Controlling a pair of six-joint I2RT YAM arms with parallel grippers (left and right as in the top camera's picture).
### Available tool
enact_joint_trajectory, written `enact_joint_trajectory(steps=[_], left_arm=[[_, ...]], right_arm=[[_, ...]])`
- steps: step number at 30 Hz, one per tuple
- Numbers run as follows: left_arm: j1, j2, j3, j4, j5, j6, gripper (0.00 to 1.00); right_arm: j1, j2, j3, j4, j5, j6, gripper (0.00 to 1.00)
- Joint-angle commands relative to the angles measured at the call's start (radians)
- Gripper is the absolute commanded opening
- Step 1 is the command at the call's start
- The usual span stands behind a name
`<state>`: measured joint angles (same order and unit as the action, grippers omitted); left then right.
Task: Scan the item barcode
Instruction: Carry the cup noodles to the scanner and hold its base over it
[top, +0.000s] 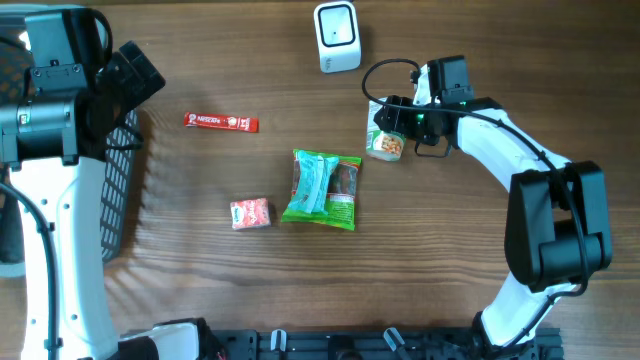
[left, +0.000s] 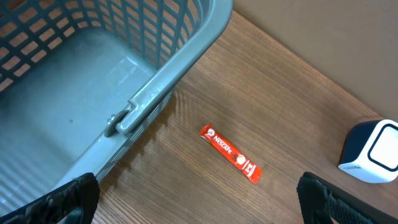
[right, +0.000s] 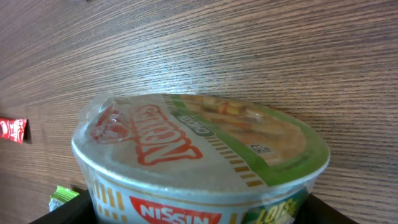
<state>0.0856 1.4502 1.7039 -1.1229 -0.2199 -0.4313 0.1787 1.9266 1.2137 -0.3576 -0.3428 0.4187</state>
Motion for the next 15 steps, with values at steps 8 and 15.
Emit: enact_joint_trajectory(steps=[8, 15], left_arm=[[0.004, -0.004, 0.012, 0.0, -0.009, 0.008, 1.0], [0.004, -0.004, 0.012, 0.0, -0.009, 0.008, 1.0]], right_arm=[[-0.044, -0.354, -0.009, -0.082, -0.358, -0.077, 0.79], [-0.216, -0.425, -0.01, -0.156, -1.147, -0.159, 0.79]])
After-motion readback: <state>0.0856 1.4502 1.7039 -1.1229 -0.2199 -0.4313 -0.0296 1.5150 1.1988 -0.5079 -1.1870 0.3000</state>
